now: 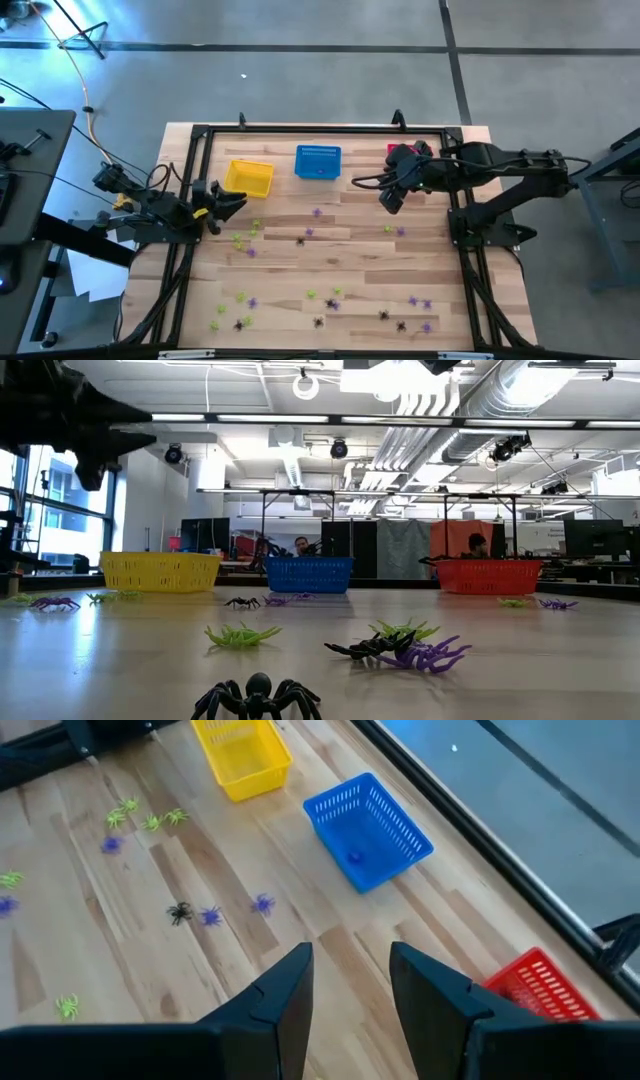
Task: Sort Halloween decoration
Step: Put the black spider toy into the red bin
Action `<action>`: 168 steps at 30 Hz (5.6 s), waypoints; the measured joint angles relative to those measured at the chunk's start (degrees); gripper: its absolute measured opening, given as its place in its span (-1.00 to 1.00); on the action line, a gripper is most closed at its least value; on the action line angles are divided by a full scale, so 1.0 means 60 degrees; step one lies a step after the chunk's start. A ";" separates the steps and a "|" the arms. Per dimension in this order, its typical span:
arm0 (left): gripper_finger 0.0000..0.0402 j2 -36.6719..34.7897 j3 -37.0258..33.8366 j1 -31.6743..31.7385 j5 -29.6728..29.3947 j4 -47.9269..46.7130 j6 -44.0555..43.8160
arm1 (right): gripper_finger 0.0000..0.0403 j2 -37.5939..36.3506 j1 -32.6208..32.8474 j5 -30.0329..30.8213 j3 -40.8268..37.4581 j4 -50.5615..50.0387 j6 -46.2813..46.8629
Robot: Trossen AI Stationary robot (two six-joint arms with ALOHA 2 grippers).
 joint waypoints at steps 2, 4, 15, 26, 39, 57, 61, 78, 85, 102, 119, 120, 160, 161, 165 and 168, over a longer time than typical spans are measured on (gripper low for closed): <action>-0.34 0.0010 0.0000 0.0034 0.0869 0.0375 -0.0539 | -0.35 0.0000 0.0046 -0.0049 0.0000 -0.0096 0.0190; -0.34 0.0188 0.0000 0.0038 0.1376 0.0879 -0.0653 | -0.35 0.0027 0.0136 -0.0116 0.0000 -0.0182 0.0407; -0.34 0.3708 0.1324 0.0038 0.2082 0.2201 0.0618 | -0.35 0.0734 0.0702 -0.0138 0.0000 -0.0702 0.1539; -0.34 0.8247 0.3999 0.0925 0.2509 -0.0761 0.0370 | -0.35 0.0873 0.0694 -0.0051 0.0000 -0.3459 0.3348; -0.34 1.2151 0.4160 0.3401 0.5888 0.0404 -0.0280 | -0.35 0.0790 0.1319 -0.0245 -0.0910 -0.3615 0.3573; -0.34 1.5474 0.6038 0.2878 0.6642 0.0506 0.0844 | -0.35 0.0790 0.1423 -0.0385 -0.1111 -0.3620 0.3324; -0.34 1.6107 0.7104 0.2823 0.6599 -0.1294 0.1182 | -0.35 0.0790 0.1423 -0.0429 -0.1111 -0.3621 0.3294; -0.34 1.6658 0.8496 0.2682 0.5427 -0.4092 0.2486 | -0.35 0.0794 0.1423 -0.0423 -0.1111 -0.3622 0.2887; -0.34 1.7344 0.8577 0.2714 0.5421 -0.4000 0.2449 | -0.35 0.0790 0.1423 -0.0382 -0.1111 -0.3619 0.2814; -0.96 1.7017 0.8489 0.2782 0.5712 -0.4073 0.1153 | -0.35 0.0790 0.1425 -0.0378 -0.1111 -0.3622 0.2635; -1.00 1.5568 0.8459 0.2794 0.5334 -0.3703 0.1152 | -0.35 0.0778 0.1423 -0.0382 -0.1111 -0.3620 0.2242; -1.00 1.5507 0.8459 0.2836 0.5299 -0.3522 0.1253 | -0.35 0.0751 0.1423 -0.0382 -0.1111 -0.3615 0.2242; -1.00 2.1034 1.6542 0.7243 0.7553 -0.0315 0.4836 | -0.35 -0.1075 0.1425 -0.0941 -0.1111 -0.3622 0.3045; -1.00 2.1335 1.6909 0.7283 0.7589 -0.0326 0.4832 | -0.35 -0.1075 0.1423 -0.0969 -0.1111 -0.3621 0.3060; -1.00 2.2388 1.8135 0.7406 0.7890 -0.0366 0.4758 | -0.35 -0.1075 0.1423 -0.1172 -0.1111 -0.3622 0.3073; -1.00 2.3090 1.8914 0.7469 0.8119 -0.0375 0.4566 | -0.35 -0.1075 0.1423 -0.1210 -0.1111 -0.3622 0.3123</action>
